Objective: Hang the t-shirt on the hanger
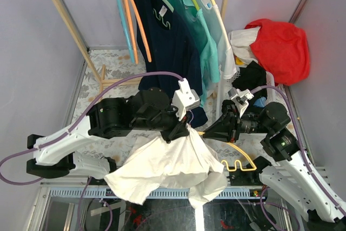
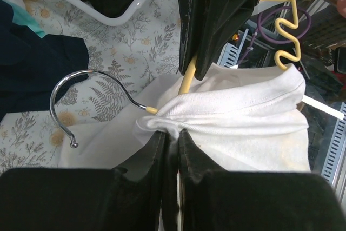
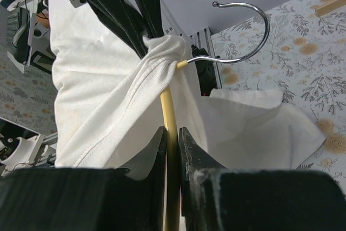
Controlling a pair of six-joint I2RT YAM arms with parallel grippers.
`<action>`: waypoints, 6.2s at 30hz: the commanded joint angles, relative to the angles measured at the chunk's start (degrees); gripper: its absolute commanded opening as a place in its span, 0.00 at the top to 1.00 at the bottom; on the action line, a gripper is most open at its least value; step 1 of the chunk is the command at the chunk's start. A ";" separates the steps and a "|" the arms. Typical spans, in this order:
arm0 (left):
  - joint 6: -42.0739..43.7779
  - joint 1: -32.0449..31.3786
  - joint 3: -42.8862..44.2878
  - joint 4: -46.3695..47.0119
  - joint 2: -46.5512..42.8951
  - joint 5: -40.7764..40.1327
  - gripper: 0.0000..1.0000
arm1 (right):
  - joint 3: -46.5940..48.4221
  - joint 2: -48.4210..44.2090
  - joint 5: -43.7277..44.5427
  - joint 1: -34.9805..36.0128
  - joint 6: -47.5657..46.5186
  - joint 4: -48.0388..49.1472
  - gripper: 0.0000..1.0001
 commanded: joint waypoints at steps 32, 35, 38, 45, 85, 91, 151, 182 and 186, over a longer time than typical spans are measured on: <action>5.00 -0.03 1.74 -0.44 -2.89 -24.85 1.00 | 17.16 -6.29 24.76 0.14 -3.81 -41.58 0.41; 6.07 -0.01 3.49 0.17 -2.23 -23.32 1.00 | 13.34 -6.62 23.46 0.14 -1.23 -38.01 0.42; 7.28 0.00 5.02 0.09 -1.74 -21.20 1.00 | 10.82 -6.20 23.56 0.14 1.83 -34.27 0.44; 8.57 -0.03 8.07 -1.35 -0.19 -20.19 1.00 | 15.31 -3.81 21.66 0.14 0.29 -32.58 0.43; 12.13 -0.01 10.22 -1.69 -0.25 -12.78 1.00 | 17.68 10.10 1.78 0.14 -0.54 -21.26 0.47; 12.61 -0.03 10.85 -1.28 1.24 -12.71 1.00 | 15.94 9.68 -1.22 0.14 1.11 -18.62 0.55; 16.90 1.34 16.92 -2.06 -0.54 -20.06 1.00 | 18.63 4.19 32.42 0.22 -12.78 -54.24 1.00; 15.24 1.27 17.51 -4.70 1.44 -17.43 1.00 | 36.76 11.40 68.68 0.22 -14.62 -69.51 1.00; 14.70 1.33 17.58 -5.01 2.48 -15.70 1.00 | 41.89 12.53 70.97 0.22 -17.18 -69.27 1.00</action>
